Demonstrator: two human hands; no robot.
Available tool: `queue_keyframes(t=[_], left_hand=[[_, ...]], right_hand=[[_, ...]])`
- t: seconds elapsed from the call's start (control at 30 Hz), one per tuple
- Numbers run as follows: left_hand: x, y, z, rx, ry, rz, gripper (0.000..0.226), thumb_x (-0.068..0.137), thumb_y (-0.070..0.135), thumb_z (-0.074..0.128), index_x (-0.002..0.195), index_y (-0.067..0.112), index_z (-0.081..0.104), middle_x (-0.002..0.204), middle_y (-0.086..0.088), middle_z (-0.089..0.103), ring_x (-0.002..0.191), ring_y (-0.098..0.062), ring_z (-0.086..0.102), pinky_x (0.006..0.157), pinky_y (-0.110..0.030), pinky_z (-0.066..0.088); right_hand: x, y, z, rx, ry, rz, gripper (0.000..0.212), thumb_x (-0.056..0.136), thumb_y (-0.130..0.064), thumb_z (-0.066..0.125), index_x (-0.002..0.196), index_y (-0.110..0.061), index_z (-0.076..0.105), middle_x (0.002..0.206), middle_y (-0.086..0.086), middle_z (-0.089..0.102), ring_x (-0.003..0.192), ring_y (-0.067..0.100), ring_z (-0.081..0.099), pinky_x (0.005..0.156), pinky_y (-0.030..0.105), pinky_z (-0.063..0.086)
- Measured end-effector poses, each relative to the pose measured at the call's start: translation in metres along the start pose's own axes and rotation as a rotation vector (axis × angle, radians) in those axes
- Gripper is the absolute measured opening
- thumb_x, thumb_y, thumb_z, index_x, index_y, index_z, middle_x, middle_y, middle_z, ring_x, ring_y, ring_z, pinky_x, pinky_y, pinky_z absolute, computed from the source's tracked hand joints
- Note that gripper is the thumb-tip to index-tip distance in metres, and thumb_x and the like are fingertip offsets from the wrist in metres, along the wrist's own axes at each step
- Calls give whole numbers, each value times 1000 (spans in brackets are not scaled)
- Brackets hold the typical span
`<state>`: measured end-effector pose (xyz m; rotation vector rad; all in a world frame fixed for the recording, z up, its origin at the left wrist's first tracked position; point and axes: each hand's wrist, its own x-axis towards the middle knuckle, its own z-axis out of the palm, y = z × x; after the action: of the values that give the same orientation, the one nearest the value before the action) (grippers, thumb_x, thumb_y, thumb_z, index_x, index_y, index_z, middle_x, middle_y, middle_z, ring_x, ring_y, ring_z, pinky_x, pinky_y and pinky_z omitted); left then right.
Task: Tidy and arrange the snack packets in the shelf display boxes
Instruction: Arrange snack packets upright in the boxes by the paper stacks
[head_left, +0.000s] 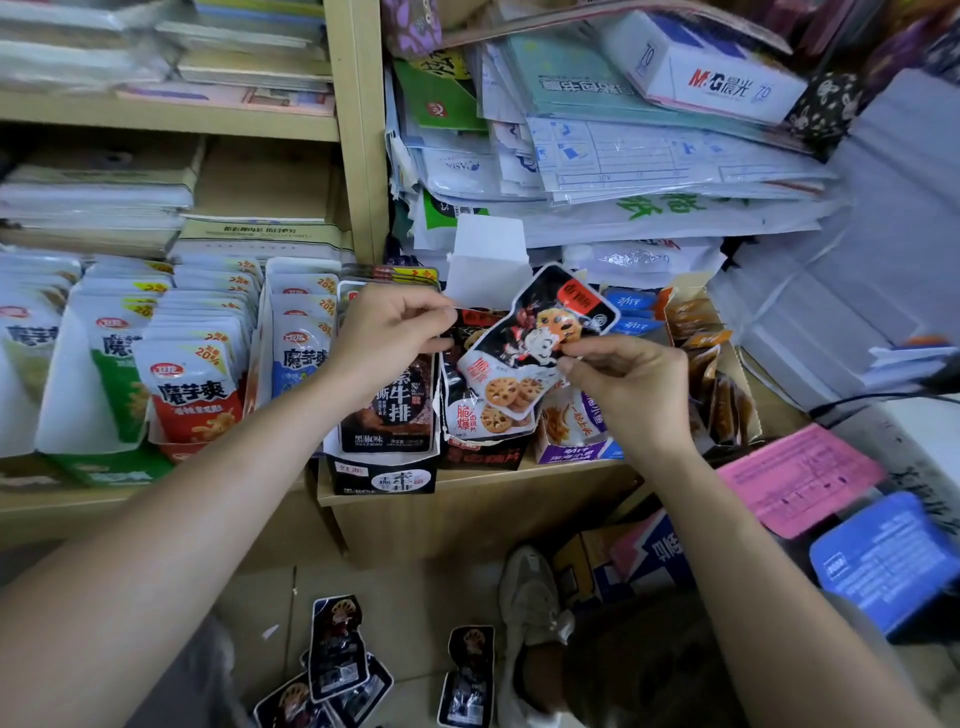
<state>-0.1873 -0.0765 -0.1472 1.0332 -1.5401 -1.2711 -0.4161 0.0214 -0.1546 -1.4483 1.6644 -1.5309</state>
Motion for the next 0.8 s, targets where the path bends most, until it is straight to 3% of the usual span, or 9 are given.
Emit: queue_keyframes(t=[0.13,0.27,0.37,0.5,0.63,0.73,0.8], left_hand=[[0,-2,0,-20,9,-16,18,94,4,68,97,19,76,89,1,74,83,-11,74,85,-35,61],[-5,1,3,-14,-31,11,21,95,2,66,96,20,76,88,-1,74,87,-14,73,82,-30,61],[-11,1,2,133,-100,88,19,95,8,67,96,24,78,86,2,77,87,-10,74,84,-29,60],[-20,-3,0,365,-228,221,18,88,22,78,106,23,79,97,12,76,94,-2,69,82,-22,56],[-23,-12,-2,611,-221,347,23,81,35,82,103,30,80,93,18,71,86,2,64,72,-28,55],[-26,-14,-3,665,-249,423,18,81,40,79,97,34,81,86,23,70,85,0,60,70,-31,50],[-31,-11,-3,704,-275,454,16,80,41,79,95,35,81,84,21,71,83,-3,61,71,-38,54]], right_hand=[[-2,1,-1,-151,-48,-65,18,82,0,80,90,-16,78,81,-9,75,70,3,72,68,17,57],[-9,10,15,-440,-197,-311,16,79,-3,82,86,-17,81,82,-21,68,74,-10,63,70,4,48],[-9,17,22,-538,-296,-323,20,75,-4,84,84,-22,82,80,-20,54,70,-4,53,70,-1,39],[-13,11,18,-530,-389,-269,22,74,0,78,80,-21,78,83,-9,65,81,6,60,74,18,49],[-16,1,1,-342,-366,-184,23,73,7,70,73,-16,66,82,-8,70,73,10,65,66,29,54],[-9,0,-8,-191,-264,-98,20,81,7,70,82,-12,64,94,0,74,83,20,71,73,37,59],[-3,-1,-9,-202,-231,-107,20,85,0,74,95,-16,68,93,-4,74,86,14,71,75,33,59]])
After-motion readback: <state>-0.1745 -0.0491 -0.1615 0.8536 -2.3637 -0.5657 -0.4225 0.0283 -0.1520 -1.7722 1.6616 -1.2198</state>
